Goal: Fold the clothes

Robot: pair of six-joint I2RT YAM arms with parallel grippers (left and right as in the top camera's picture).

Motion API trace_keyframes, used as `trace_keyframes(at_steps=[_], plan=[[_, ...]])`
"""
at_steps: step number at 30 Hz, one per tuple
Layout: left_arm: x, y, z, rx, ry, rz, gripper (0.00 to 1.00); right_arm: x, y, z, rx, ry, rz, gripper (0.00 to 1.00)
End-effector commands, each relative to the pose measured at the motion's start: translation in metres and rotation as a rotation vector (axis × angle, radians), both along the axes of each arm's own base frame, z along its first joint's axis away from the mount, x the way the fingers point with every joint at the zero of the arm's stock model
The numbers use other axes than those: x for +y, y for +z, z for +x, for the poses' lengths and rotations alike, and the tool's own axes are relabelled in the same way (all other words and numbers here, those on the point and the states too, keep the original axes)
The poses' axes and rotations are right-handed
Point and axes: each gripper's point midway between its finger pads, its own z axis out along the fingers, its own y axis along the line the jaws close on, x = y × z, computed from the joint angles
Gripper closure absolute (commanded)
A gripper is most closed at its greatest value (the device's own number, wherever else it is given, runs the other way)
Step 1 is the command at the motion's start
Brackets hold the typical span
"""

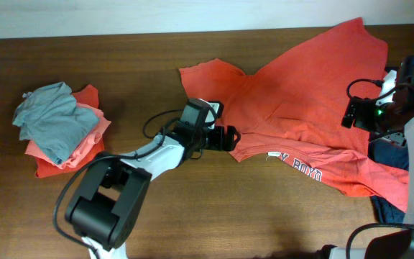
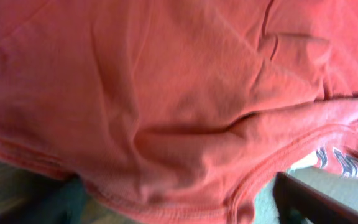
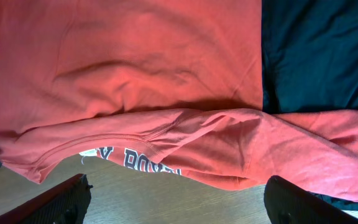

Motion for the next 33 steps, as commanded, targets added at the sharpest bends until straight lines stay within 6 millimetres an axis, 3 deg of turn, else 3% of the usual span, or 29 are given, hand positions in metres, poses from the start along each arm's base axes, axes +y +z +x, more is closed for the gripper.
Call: trace_keyframes(at_steps=[1,2,4,7,9,12,13,14,15,16,17,18,19,21,23,26,28,33], plan=[[-0.005,-0.038,-0.011,0.080,0.014,0.016,0.47,0.000,0.006,-0.001,-0.021,-0.009,0.003,0.06],[-0.004,-0.039,-0.011,0.078,0.017,0.018,0.66,0.000,0.006,-0.001,-0.021,-0.009,0.003,0.06],[-0.003,-0.038,-0.007,0.060,0.028,0.023,0.90,0.000,0.006,-0.001,-0.021,-0.009,0.003,0.06],[0.006,-0.037,-0.004,0.071,0.049,0.035,0.99,0.000,0.006,-0.001,-0.021,-0.008,0.002,0.06],[0.027,-0.026,0.001,0.071,0.071,0.066,0.99,0.000,0.006,-0.001,-0.021,-0.008,0.002,0.06],[0.089,0.014,0.042,-0.062,0.203,0.170,0.99,0.000,0.006,-0.001,-0.021,-0.008,0.002,0.06],[0.136,0.056,0.081,-0.189,0.316,0.205,0.99,0.000,0.006,-0.001,-0.022,-0.008,0.002,0.06],[0.167,0.082,0.103,-0.249,0.403,0.209,0.99,0.000,0.006,-0.001,-0.021,-0.008,0.002,0.07],[0.182,0.095,0.114,-0.274,0.442,0.202,0.99,0.000,0.006,-0.001,-0.021,-0.008,0.002,0.06],[0.211,0.119,0.132,-0.313,0.508,0.178,0.96,0.000,0.006,-0.001,-0.021,-0.008,0.002,0.06],[0.226,0.132,0.141,-0.321,0.542,0.154,0.77,0.000,0.006,-0.001,-0.020,-0.008,0.003,0.07],[0.237,0.142,0.146,-0.319,0.556,0.118,0.26,0.000,0.006,-0.001,-0.020,-0.008,0.003,0.06],[0.243,0.152,0.147,-0.299,0.539,0.052,0.01,0.000,0.006,-0.001,-0.020,-0.008,0.003,0.07],[0.243,0.149,0.137,-0.231,0.498,-0.002,0.01,0.000,0.006,-0.001,-0.020,-0.008,0.003,0.07],[0.240,0.119,0.106,-0.044,0.486,0.022,0.01,0.000,0.006,-0.001,-0.020,-0.008,0.003,0.06],[0.223,0.097,0.072,0.124,0.447,0.055,0.01,0.000,0.006,-0.001,-0.020,-0.008,0.003,0.06],[0.195,0.086,0.045,0.227,0.377,0.077,0.01,0.000,0.005,-0.001,-0.019,-0.008,0.003,0.06],[0.118,0.082,0.023,0.210,0.190,0.099,0.01,0.000,-0.002,0.001,0.003,-0.005,0.010,0.05]])
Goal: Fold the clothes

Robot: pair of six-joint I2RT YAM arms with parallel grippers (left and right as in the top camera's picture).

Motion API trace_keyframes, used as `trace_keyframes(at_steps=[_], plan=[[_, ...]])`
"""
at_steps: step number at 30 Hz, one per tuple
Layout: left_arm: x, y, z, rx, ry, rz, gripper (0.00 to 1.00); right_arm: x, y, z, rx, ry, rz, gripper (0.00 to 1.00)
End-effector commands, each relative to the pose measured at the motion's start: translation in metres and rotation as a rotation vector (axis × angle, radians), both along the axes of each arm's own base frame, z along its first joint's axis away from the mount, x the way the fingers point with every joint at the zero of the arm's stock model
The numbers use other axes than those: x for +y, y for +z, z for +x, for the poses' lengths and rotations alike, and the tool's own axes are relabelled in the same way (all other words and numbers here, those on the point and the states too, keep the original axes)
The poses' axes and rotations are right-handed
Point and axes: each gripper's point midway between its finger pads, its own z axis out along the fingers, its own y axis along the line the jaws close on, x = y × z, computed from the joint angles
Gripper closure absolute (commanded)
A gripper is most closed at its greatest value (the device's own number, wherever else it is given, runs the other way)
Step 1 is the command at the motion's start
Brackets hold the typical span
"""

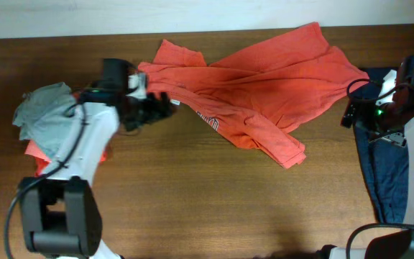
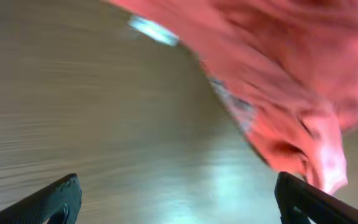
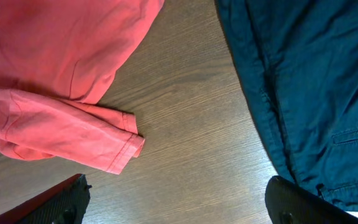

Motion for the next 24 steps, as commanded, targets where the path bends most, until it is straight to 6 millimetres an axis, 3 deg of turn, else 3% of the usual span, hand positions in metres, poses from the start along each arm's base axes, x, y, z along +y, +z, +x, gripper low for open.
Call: trace_keyframes(at_steps=[1,2,4,7,12,15,21,24], plan=[[-0.075,-0.001,-0.016,-0.040,-0.190,-0.032,0.01,0.000,-0.003,0.001,0.008,-0.006,0.010,0.05],[-0.105,-0.001,-0.018,-0.082,-0.255,-0.044,0.01,0.000,-0.003,0.001,0.008,-0.006,0.010,0.05],[-0.142,-0.004,-0.018,-0.113,-0.283,-0.081,0.05,0.000,-0.003,0.001,0.007,-0.006,0.010,0.05],[-0.181,-0.010,-0.013,-0.146,-0.272,-0.149,0.16,0.000,-0.003,0.001,0.007,-0.006,0.010,0.05],[-0.246,-0.034,-0.006,-0.252,-0.339,-0.235,0.17,0.000,-0.003,0.000,0.010,-0.006,0.011,0.05],[-0.254,-0.053,-0.001,-0.262,-0.329,-0.225,0.17,0.000,-0.003,0.000,0.010,-0.006,0.013,0.05],[-0.250,-0.097,-0.002,-0.185,-0.282,-0.197,0.16,0.003,-0.003,0.001,0.005,-0.002,0.025,0.05],[-0.243,-0.101,0.008,-0.217,-0.241,-0.150,0.16,0.003,-0.003,0.001,0.005,-0.002,0.025,0.05]])
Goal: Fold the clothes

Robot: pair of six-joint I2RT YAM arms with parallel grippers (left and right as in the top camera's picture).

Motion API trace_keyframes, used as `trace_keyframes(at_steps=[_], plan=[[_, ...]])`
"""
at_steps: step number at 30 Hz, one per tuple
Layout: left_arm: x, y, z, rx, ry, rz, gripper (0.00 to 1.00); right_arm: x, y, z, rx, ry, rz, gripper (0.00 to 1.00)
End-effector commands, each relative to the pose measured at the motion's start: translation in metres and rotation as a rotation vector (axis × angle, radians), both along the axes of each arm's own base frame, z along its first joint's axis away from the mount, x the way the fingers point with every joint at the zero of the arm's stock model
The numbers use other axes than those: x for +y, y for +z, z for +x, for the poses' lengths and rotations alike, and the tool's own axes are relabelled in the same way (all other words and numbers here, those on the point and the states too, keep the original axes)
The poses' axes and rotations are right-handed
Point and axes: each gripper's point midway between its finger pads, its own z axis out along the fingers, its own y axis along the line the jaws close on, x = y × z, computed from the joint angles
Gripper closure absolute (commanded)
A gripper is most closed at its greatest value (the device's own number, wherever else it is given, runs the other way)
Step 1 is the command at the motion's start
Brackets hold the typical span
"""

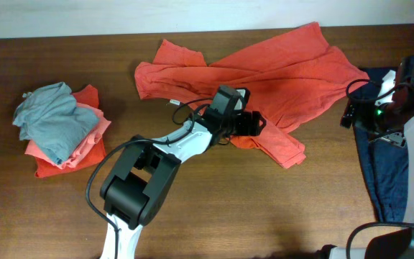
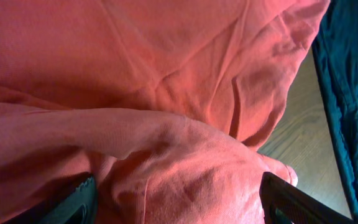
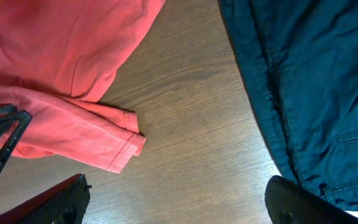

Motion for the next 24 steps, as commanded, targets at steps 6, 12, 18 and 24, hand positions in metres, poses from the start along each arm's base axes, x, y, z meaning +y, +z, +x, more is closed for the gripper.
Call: trace_keyframes(at_steps=[6,12,18,24], plan=[[0.012,-0.012,0.026,-0.071,0.127,0.052,0.29,0.001,-0.001,0.001,0.000,-0.003,0.017,0.05],[0.020,-0.014,0.036,-0.113,0.185,0.095,0.34,0.002,-0.002,-0.002,0.010,-0.003,0.022,0.05],[0.018,-0.007,0.044,-0.157,0.206,0.081,0.41,0.003,-0.003,-0.005,0.022,-0.003,0.026,0.05],[0.018,-0.008,0.043,-0.157,0.204,0.080,0.93,0.004,-0.003,-0.006,0.028,-0.003,0.027,0.05]])
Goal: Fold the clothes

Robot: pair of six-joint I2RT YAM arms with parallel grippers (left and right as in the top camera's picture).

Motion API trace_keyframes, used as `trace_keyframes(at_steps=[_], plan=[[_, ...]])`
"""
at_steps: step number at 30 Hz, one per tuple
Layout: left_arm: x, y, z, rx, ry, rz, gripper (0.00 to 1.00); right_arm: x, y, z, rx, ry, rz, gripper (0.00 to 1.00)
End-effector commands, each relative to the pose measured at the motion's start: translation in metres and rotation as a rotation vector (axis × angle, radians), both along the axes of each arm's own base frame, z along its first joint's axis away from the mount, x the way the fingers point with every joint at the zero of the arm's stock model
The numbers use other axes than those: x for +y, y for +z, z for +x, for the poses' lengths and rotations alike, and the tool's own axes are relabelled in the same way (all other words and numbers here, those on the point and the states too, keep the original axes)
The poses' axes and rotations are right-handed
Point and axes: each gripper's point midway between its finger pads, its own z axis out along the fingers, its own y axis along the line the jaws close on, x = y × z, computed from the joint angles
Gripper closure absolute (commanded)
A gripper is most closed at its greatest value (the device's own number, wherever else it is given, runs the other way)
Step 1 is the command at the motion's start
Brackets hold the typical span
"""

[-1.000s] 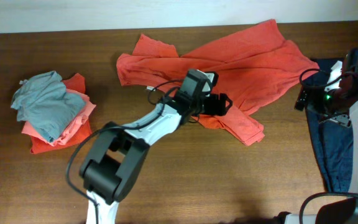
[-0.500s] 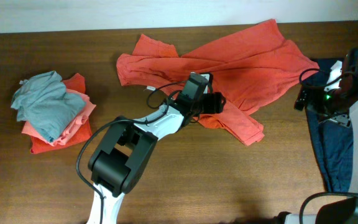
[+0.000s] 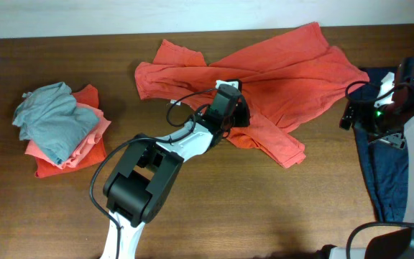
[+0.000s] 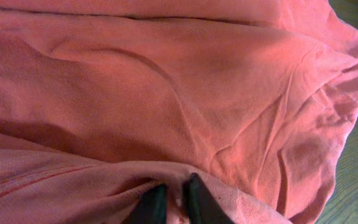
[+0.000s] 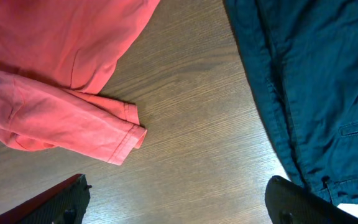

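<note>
A crumpled orange-red T-shirt [image 3: 264, 72] lies spread across the back middle of the table. My left gripper [image 4: 174, 200] is shut on a fold of that shirt near its lower middle, seen from overhead at the left gripper [image 3: 237, 114]. One sleeve end of the shirt [image 5: 114, 134] points toward the front. My right gripper [image 5: 178, 202] hangs open over bare wood at the right, between the shirt and dark blue trousers [image 5: 309, 81], holding nothing.
A pile of folded clothes, grey on orange [image 3: 60, 126], sits at the far left. The dark blue trousers [image 3: 383, 169] lie along the right edge. The wooden table [image 3: 228, 208] is bare at the front.
My left gripper was open over the shirt's lower fold and is now shut on that fold. The shirt and the right arm have barely moved.
The shirt first lay far right over the trousers with my left gripper at its left edge. Then it lay at the back middle, my left arm near the folded pile. Then the left gripper stood open at the shirt's lower middle, and now pinches the fabric there.
</note>
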Motion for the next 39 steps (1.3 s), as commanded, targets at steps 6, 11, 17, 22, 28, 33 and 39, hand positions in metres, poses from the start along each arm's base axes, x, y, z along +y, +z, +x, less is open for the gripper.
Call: trace_keyframes(at_steps=[6,11,17,22,28,33,39], plan=[[0.006,-0.006,-0.019,0.107,-0.053,0.008,0.99,0.000,-0.001,0.000,0.003,-0.006,0.011,0.05],[0.077,0.036,-0.047,0.246,-0.027,0.150,1.00,0.000,-0.001,0.002,-0.004,-0.006,0.009,0.05],[0.217,0.102,-0.084,0.331,0.167,0.372,1.00,0.000,-0.001,0.001,-0.003,-0.006,0.009,0.05],[0.273,0.099,-0.100,0.439,0.258,0.427,1.00,0.000,-0.001,0.001,-0.001,-0.006,0.010,0.05],[0.307,0.080,-0.113,0.532,0.328,0.454,1.00,0.001,-0.007,-0.002,0.016,-0.006,0.015,0.05],[0.317,0.076,-0.106,0.505,0.364,0.506,1.00,0.001,-0.010,-0.003,0.026,-0.006,0.019,0.05],[0.318,0.072,-0.107,0.513,0.364,0.515,1.00,0.001,-0.010,-0.003,0.026,-0.006,0.019,0.05]])
